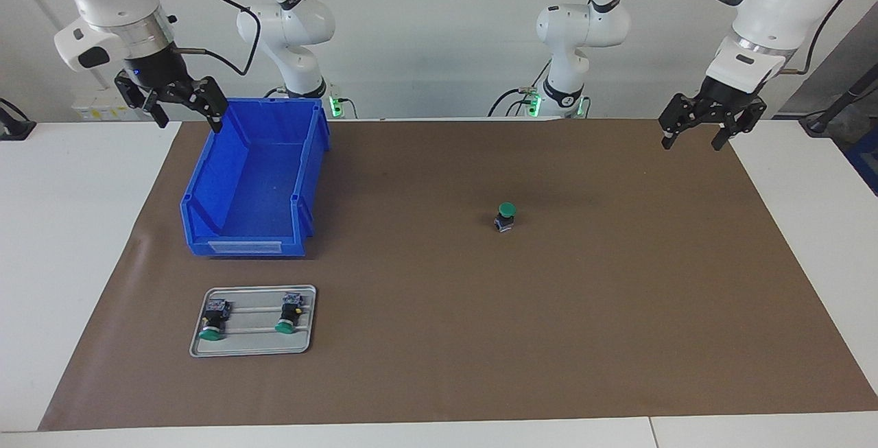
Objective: Place and press button with both arms
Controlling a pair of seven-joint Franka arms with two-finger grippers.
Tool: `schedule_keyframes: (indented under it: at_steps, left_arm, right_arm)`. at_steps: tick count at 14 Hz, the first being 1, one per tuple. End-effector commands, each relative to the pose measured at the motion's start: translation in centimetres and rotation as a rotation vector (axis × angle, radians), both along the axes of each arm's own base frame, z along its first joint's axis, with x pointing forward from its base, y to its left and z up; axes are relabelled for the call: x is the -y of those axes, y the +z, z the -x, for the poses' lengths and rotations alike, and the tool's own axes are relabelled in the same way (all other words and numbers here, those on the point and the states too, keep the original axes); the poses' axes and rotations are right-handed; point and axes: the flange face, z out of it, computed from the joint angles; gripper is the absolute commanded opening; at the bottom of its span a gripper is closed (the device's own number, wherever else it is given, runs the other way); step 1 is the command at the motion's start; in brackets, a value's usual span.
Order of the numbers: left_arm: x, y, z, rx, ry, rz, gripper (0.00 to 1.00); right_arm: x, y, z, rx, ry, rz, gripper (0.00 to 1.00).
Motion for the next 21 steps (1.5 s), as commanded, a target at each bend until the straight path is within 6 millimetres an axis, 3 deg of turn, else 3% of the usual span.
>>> schedule_keyframes:
  at_steps: [1,4,10,12,21]
  left_arm:
    - [-0.1,0.8,-0.1,-0.017,-0.011,-0.01,0.99]
    - [0.6,1.4,0.9,-0.033,-0.022,-0.014,1.0]
    - [1.0,0.8,0.8,-0.073,-0.029,-0.017,1.0]
    - [1.4,2.1,0.6,-0.07,-0.036,-0.015,1.0]
    - [1.6,1.9,1.1,-0.075,-0.035,-0.02,1.0]
  right_arm:
    - [0.2,0.4,0.4,0.0,0.016,-0.008,1.0]
    - [0.1,0.4,0.4,0.002,0.017,-0.008,1.0]
    - [0.2,0.4,0.4,0.002,0.016,-0.008,1.0]
    - [0.2,0.4,0.4,0.002,0.016,-0.008,1.0]
    - [0.0,0.3,0.6,-0.002,0.034,-0.01,1.0]
